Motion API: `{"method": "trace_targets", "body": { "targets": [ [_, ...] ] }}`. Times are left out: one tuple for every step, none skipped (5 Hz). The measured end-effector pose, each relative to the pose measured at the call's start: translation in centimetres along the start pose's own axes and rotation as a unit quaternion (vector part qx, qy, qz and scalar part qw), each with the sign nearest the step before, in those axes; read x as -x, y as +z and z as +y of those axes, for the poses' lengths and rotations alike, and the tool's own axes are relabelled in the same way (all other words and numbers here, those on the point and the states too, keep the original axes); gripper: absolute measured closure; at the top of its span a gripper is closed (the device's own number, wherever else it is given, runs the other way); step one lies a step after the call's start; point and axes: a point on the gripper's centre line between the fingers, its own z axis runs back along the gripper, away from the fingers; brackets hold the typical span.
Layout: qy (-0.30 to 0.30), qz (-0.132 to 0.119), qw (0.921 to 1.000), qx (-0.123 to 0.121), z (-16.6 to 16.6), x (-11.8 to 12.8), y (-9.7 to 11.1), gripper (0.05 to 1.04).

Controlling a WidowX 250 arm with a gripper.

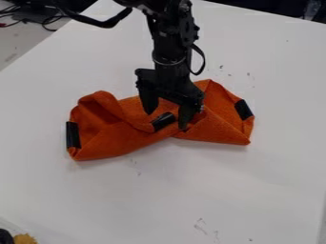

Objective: Unfold the cloth from bottom right to top left.

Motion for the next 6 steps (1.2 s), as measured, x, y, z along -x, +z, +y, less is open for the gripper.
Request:
{"method": "trace_targets", "body": {
  "targets": [
    [0.013,-0.004,0.9999,0.007,0.8,0.2,-0.3,0.083],
    [0.014,-0.012,0.9994,0.03,0.7,0.5,-1.4,0.1],
    [0.01,-0.004,0.9992,0.039,0.6,0.7,-2.3,0.194],
    [-0.003,0.005,0.9991,0.041,0.8,0.2,-2.9,0.489],
    [-0.009,0.007,0.999,0.042,0.9,-0.2,-2.6,0.769],
    [-0.005,0.009,0.9991,0.041,0.9,-0.5,-2.7,0.943]
  ]
}}
